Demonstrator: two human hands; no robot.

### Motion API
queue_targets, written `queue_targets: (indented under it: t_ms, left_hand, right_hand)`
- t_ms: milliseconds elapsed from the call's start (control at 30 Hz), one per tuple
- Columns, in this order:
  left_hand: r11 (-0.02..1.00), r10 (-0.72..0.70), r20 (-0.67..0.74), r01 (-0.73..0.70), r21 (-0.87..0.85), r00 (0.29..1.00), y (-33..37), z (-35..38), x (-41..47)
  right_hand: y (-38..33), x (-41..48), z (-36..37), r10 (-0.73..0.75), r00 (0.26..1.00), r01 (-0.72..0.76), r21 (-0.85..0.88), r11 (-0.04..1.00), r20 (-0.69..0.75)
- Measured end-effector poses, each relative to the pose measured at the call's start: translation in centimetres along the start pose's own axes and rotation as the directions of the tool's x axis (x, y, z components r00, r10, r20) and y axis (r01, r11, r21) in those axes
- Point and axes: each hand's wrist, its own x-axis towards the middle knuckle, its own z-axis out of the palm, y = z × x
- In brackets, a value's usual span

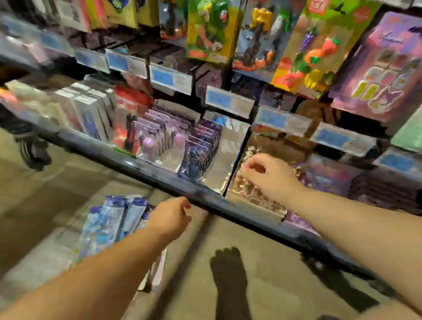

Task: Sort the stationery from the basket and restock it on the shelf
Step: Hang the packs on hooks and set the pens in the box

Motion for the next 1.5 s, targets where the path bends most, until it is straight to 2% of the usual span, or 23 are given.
queue_targets:
  t_ms: [67,133,233,333,500,600,767,867,967,1100,1200,1333,1433,1500]
  left_hand:
    - [0.994,-0.104,0.037,0.103,0.036,0.994,-4.5,0.4,0.1]
    - [0.987,-0.149,0.057,0.145,0.069,0.987,-7.5,1.0,0.0]
    - [0.958,-0.191,0.072,0.170,0.231,0.979,-11.4,1.5,-0.4]
    - [0.892,-0.163,0.122,0.093,0.442,0.979,-14.4,1.3,-0.5]
    - [0.897,-0.129,0.147,0.052,0.439,0.981,-18.3,0.9,0.5]
    - [0.903,-0.129,0.148,0.055,0.426,0.980,-20.0,1.4,1.0]
    - [0.920,-0.259,0.297,0.141,0.366,0.919,-21.4,2.9,1.5]
    - [0.923,-0.293,0.322,0.179,0.341,0.900,-22.0,4.2,2.0]
    - [0.919,-0.336,0.366,0.217,0.329,0.868,-22.7,4.6,2.2]
    - [0.899,-0.351,0.378,0.195,0.393,0.857,-23.7,5.6,2.6]
    - [0.896,-0.345,0.395,0.174,0.408,0.851,-24.2,5.6,2.7]
    - [0.883,-0.325,0.395,0.126,0.452,0.859,-24.2,4.8,2.9]
    - [0.889,-0.325,0.419,0.122,0.442,0.848,-23.9,4.1,2.9]
    - [0.892,-0.317,0.423,0.116,0.436,0.849,-23.9,3.7,2.9]
  right_hand:
    - [0.0,0.8,4.5,0.087,0.976,-0.069,-0.097,0.993,0.198]
    - [0.6,1.2,8.1,0.182,0.922,-0.138,-0.148,0.979,0.343]
    - [0.3,2.3,13.8,0.346,0.768,-0.273,-0.213,0.938,0.538]
    - [-0.7,2.8,19.0,0.422,0.669,-0.376,-0.210,0.902,0.613]
    - [0.7,1.9,25.8,0.530,0.559,-0.558,-0.184,0.809,0.638]
    - [1.9,1.5,28.5,0.586,0.559,-0.646,-0.134,0.751,0.586]
    - [3.3,1.8,32.1,0.662,0.538,-0.698,-0.165,0.697,0.521]
    - [3.6,1.9,34.1,0.689,0.522,-0.706,-0.199,0.680,0.503]
    - [3.6,2.1,35.4,0.708,0.481,-0.800,-0.071,0.595,0.518]
    - [3.6,2.8,36.6,0.766,0.441,-0.859,-0.026,0.511,0.468]
    - [3.3,3.2,36.8,0.748,0.424,-0.878,0.030,0.478,0.510]
    - [3.4,2.7,37.0,0.715,0.451,-0.890,0.210,0.404,0.534]
    - [3.0,2.6,37.5,0.619,0.449,-0.885,0.223,0.410,0.645]
    - [2.9,2.7,37.8,0.601,0.467,-0.876,0.248,0.413,0.649]
